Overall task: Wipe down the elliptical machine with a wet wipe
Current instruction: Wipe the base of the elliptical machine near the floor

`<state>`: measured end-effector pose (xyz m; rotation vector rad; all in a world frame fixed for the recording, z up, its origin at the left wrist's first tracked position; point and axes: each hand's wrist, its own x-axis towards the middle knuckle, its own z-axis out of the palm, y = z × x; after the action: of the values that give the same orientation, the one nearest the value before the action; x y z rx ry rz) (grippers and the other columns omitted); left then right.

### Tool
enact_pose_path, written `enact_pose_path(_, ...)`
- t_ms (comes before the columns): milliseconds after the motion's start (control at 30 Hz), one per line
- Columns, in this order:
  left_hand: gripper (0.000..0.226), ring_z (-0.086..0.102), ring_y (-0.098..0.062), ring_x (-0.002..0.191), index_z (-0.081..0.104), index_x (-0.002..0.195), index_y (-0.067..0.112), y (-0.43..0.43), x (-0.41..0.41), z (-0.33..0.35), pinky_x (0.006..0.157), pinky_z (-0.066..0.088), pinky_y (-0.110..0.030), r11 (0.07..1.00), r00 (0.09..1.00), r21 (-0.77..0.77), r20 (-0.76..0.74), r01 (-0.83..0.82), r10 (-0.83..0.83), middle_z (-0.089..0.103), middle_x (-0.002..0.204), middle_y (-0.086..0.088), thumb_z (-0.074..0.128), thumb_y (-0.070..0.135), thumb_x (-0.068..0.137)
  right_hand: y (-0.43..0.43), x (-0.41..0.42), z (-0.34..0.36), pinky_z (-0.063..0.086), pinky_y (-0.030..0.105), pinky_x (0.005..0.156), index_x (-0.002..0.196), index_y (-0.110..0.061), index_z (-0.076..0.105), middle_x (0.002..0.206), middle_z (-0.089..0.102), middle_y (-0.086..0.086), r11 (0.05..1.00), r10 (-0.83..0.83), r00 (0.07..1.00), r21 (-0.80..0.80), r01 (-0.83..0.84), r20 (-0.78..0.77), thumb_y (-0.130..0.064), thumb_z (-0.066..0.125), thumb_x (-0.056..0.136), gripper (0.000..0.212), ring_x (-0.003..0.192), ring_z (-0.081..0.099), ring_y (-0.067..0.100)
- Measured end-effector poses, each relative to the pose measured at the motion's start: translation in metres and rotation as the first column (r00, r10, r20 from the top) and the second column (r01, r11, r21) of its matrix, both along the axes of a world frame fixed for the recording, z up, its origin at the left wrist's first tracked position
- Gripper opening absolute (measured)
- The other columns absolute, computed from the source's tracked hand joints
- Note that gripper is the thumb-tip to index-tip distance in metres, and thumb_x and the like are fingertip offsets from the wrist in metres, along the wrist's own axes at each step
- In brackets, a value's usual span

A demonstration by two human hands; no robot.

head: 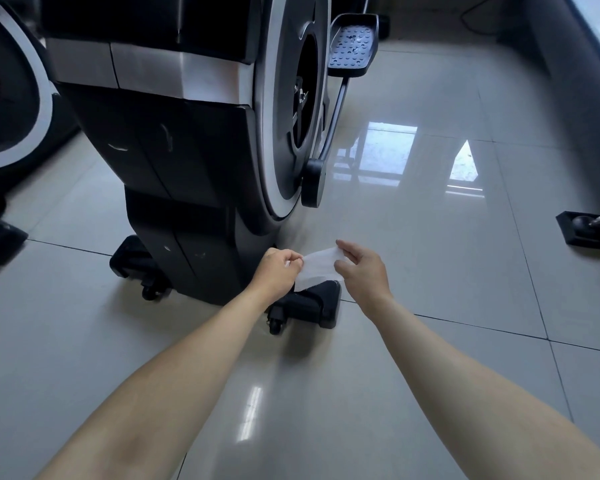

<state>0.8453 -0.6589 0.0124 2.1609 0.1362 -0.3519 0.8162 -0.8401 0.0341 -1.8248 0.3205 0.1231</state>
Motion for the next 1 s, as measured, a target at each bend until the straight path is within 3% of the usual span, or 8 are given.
enact_pose_path(100, 0.015, 0.053, -0.009, 0.111, 0.071, 0.106, 0.017, -0.002, -0.001, 0.000, 0.085, 0.039, -0.016, 1.000, 0.999, -0.019, 0.037, 0.000, 0.000, 0.052, 0.128, 0.006, 0.059, 0.024, 0.101, -0.002, 0.000, -0.008, 0.040, 0.019, 0.102, 0.133, -0.016, 0.066, 0.128, 0.065, -0.003, 0.995, 0.000, 1.000, -0.103, 0.001, 0.008, -0.008, 0.066, 0.091, 0.042, 0.118, 0.058, 0.009)
enact_pose_path(200, 0.009, 0.063, -0.012, 0.102, 0.070, 0.103, 0.022, -0.003, -0.003, 0.002, 0.077, 0.044, -0.021, 1.000, 1.000, -0.029, 0.024, 0.003, -0.002, 0.068, 0.110, 0.007, 0.064, 0.026, 0.098, -0.002, -0.001, -0.014, 0.043, 0.023, 0.099, 0.131, -0.017, 0.067, 0.118, 0.064, 0.000, 0.984, 0.014, 1.000, -0.179, -0.011, 0.012, -0.009, 0.069, 0.092, 0.040, 0.108, 0.058, 0.013)
enact_pose_path(300, 0.003, 0.061, -0.012, 0.102, 0.068, 0.098, 0.023, -0.004, -0.003, 0.004, 0.072, 0.043, -0.017, 1.000, 0.999, -0.014, 0.046, 0.011, -0.010, 0.069, 0.104, 0.008, 0.067, 0.022, 0.096, -0.004, 0.000, -0.018, 0.044, 0.023, 0.093, 0.123, -0.013, 0.071, 0.111, 0.060, 0.003, 0.963, 0.060, 0.998, -0.262, -0.057, 0.003, -0.007, 0.065, 0.093, 0.031, 0.105, 0.059, 0.017)
enact_pose_path(400, 0.007, 0.062, -0.012, 0.103, 0.068, 0.095, 0.024, -0.005, -0.003, 0.004, 0.079, 0.044, -0.021, 0.999, 0.996, 0.026, 0.083, 0.023, -0.026, 0.069, 0.102, 0.009, 0.068, 0.017, 0.094, -0.007, 0.001, -0.021, 0.037, 0.019, 0.081, 0.102, -0.011, 0.077, 0.099, 0.053, 0.001, 0.942, 0.089, 0.996, -0.322, -0.090, -0.020, -0.008, 0.067, 0.092, 0.014, 0.098, 0.058, 0.017)
enact_pose_path(533, 0.013, 0.065, -0.012, 0.099, 0.071, 0.096, 0.025, -0.006, -0.006, 0.005, 0.086, 0.055, -0.031, 0.997, 0.997, 0.078, 0.074, 0.024, -0.030, 0.070, 0.099, 0.010, 0.065, 0.013, 0.093, -0.007, 0.004, -0.020, 0.036, 0.025, 0.087, 0.094, -0.016, 0.074, 0.100, 0.052, 0.000, 0.924, 0.087, 0.996, -0.373, -0.090, -0.026, -0.014, 0.069, 0.092, 0.006, 0.108, 0.048, 0.020)
enact_pose_path(667, 0.004, 0.066, -0.012, 0.088, 0.067, 0.091, 0.026, -0.005, -0.013, 0.008, 0.077, 0.054, -0.031, 0.994, 0.998, 0.105, 0.059, -0.014, 0.008, 0.070, 0.094, 0.010, 0.065, 0.024, 0.092, -0.004, 0.004, -0.014, 0.046, 0.030, 0.073, 0.095, -0.016, 0.065, 0.093, 0.062, -0.003, 0.955, 0.080, 0.994, -0.280, -0.099, -0.079, -0.012, 0.059, 0.092, 0.008, 0.091, 0.059, 0.021)
enact_pose_path(767, 0.008, 0.067, -0.016, 0.081, 0.060, 0.091, 0.027, -0.004, -0.019, 0.010, 0.074, 0.054, -0.035, 0.994, 0.999, 0.106, 0.027, -0.023, 0.021, 0.068, 0.091, 0.006, 0.064, 0.034, 0.093, 0.000, 0.003, -0.011, 0.044, 0.028, 0.061, 0.095, -0.015, 0.060, 0.090, 0.063, -0.001, 0.977, 0.036, 0.994, -0.207, -0.056, -0.100, -0.010, 0.052, 0.091, 0.011, 0.075, 0.059, 0.019)
enact_pose_path(1000, 0.013, 0.051, -0.013, 0.066, 0.056, 0.097, 0.019, -0.016, -0.016, 0.018, 0.057, 0.039, -0.028, 0.986, 0.994, 0.125, -0.005, -0.110, 0.111, 0.060, 0.083, 0.003, 0.060, 0.032, 0.097, 0.006, 0.018, -0.006, 0.040, 0.027, 0.055, 0.100, -0.012, 0.060, 0.088, 0.060, 0.001, 0.999, -0.020, 0.983, 0.032, 0.026, -0.181, -0.013, 0.053, 0.090, 0.012, 0.068, 0.054, 0.017)
